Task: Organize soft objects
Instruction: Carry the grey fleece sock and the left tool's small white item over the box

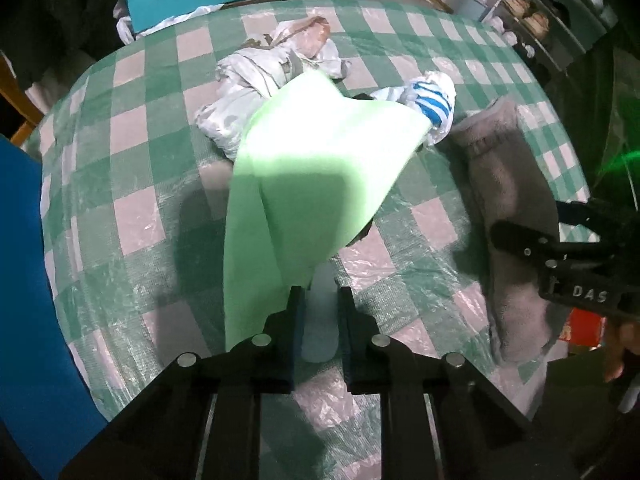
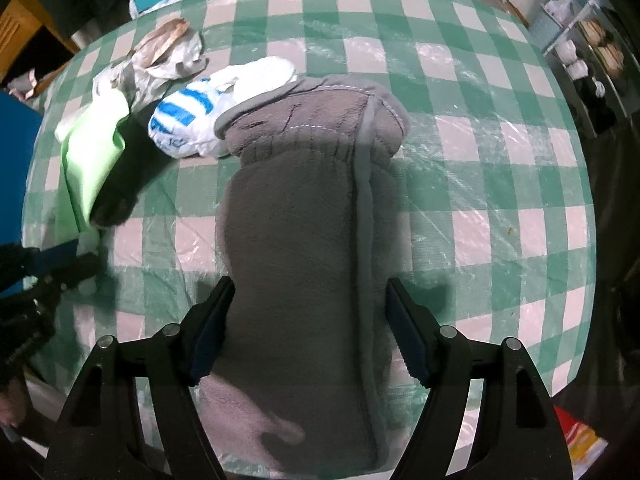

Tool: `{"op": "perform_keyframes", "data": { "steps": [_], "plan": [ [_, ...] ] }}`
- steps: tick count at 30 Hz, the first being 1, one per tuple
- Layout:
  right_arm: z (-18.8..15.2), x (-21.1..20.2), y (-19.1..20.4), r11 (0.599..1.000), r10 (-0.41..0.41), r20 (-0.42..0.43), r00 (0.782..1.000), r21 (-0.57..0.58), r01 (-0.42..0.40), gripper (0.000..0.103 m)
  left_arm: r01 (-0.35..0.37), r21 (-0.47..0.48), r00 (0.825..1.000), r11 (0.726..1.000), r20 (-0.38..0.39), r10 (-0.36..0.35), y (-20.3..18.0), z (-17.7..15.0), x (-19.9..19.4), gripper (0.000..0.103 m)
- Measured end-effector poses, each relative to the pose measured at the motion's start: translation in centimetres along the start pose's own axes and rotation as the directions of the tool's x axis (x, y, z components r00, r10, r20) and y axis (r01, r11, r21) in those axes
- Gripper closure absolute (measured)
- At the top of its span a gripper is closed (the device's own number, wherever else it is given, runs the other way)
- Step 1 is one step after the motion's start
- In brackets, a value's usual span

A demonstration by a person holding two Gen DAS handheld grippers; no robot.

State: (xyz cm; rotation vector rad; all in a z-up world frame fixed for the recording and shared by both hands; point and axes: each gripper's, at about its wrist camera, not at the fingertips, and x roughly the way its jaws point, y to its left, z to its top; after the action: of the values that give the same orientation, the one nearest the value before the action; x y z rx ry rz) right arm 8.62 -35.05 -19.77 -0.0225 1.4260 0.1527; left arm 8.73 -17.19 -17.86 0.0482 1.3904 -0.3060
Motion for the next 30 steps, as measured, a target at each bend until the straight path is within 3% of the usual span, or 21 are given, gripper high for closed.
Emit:
{"op": "perform_keyframes", "data": {
  "steps": [2,11,19,30],
  "plan": [
    [0.0,-0.2,0.2,1.000,0.006,0.002,1.000,-0.010,-0.006,0.048,0.006,-0.001,1.000,1.000,0.011,-0.006,0.3,0.0,-0.5,0.088],
    [-0.1,-1.4,0.5,0.999,0.048,0.018,0.999,-0.002,-0.048,0.068,0.024,-0.007,0.999,1.000,0.031,-0.024,0.9,-0.6,-2.7,0.088],
    [-0.3,-4.7,1.2,0.996,0.083,0.084,0.993,-0.024,-0.081,0.076,0.004,0.030,0.996,1.000,0.092,-0.007,0.0,-1.1,-5.7,0.088],
    [-1.6,-8.5,1.0,0.994,0.101,0.160,0.982,-0.055,-0.093,0.077,-0.008,0.042,0.984,0.999,0.179,0.000,0.1,-1.5,-9.8,0.088]
  ]
}}
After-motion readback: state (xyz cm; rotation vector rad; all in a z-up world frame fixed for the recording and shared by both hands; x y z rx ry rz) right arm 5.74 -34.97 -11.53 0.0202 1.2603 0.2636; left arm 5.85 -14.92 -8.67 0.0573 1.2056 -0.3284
